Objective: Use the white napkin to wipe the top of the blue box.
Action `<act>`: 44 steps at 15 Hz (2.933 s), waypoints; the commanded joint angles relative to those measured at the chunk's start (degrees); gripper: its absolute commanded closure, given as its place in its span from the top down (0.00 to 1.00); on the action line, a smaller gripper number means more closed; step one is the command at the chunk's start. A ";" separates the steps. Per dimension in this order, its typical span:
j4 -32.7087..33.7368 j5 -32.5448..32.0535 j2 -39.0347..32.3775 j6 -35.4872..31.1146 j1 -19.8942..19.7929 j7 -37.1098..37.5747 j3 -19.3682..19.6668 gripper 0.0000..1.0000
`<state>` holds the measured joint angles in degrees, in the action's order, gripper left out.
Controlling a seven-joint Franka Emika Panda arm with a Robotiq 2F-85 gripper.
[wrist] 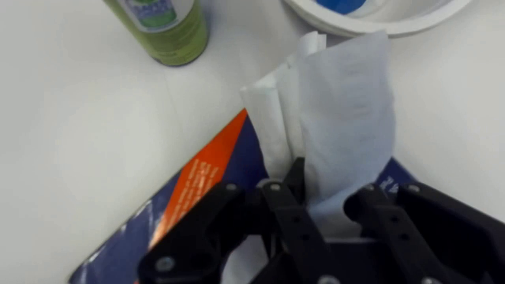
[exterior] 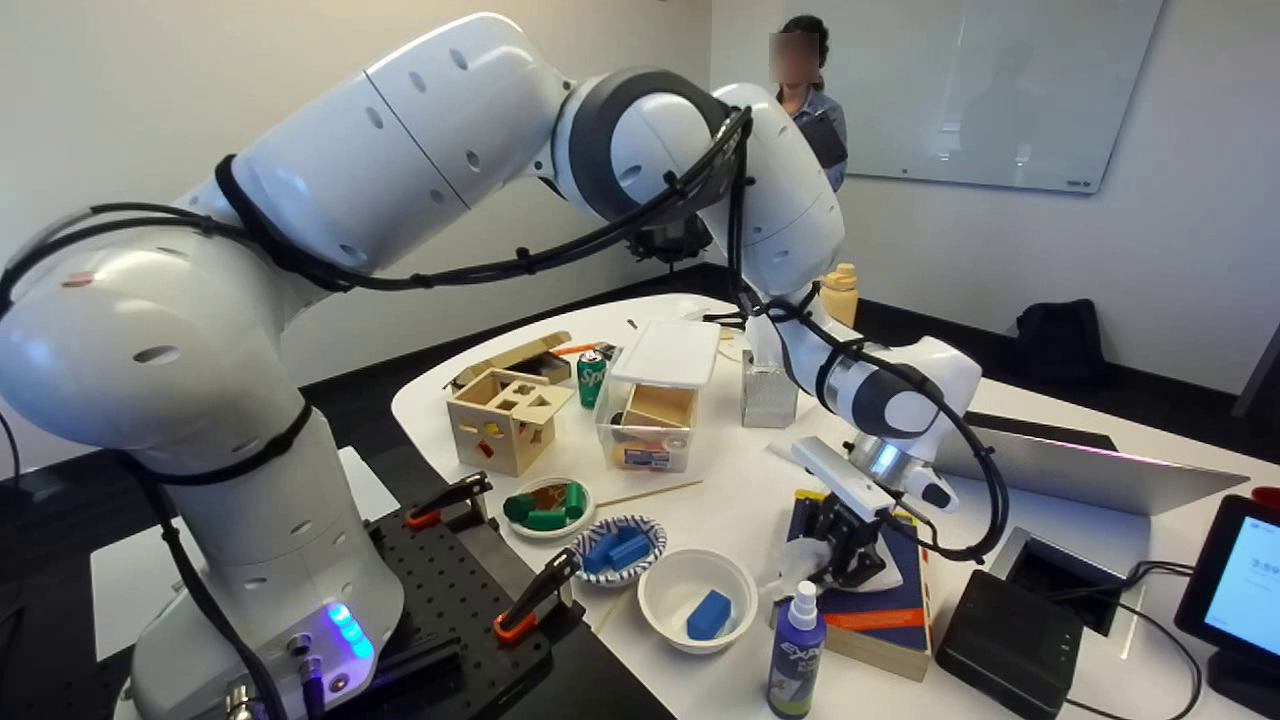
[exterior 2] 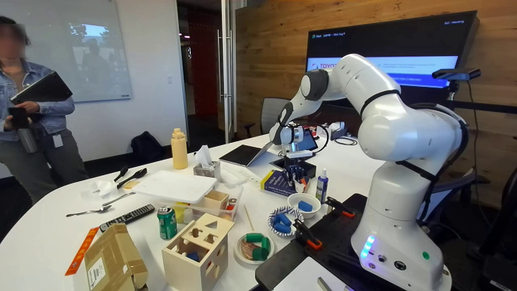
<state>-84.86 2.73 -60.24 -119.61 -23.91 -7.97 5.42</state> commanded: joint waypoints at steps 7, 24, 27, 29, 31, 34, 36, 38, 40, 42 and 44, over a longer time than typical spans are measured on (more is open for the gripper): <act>-9.89 0.81 5.89 -5.20 2.20 0.41 1.79 0.03; -12.93 -0.13 7.54 -9.02 13.17 -0.72 -4.92 0.03; -12.18 -0.41 6.84 -9.55 14.78 -0.28 -4.93 0.03; -11.51 -0.46 6.30 -9.80 15.44 -0.05 -4.78 0.03; -10.97 -0.45 5.72 -10.21 15.74 0.04 -4.71 0.03; -10.85 0.15 5.33 -10.27 15.42 -0.35 -5.29 0.44; -11.22 0.29 5.61 -9.98 15.42 -0.42 -5.49 0.58; -11.55 0.61 6.13 -9.61 15.32 -0.54 -5.81 0.72; -12.26 0.95 7.01 -9.17 15.16 -0.85 -6.33 0.88; -13.12 1.05 8.03 -9.39 15.21 -0.89 -6.68 0.99; -14.08 1.00 9.45 -10.00 15.39 -0.67 -6.78 1.00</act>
<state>-95.77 2.90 -54.59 -129.03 -8.58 -8.62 -0.93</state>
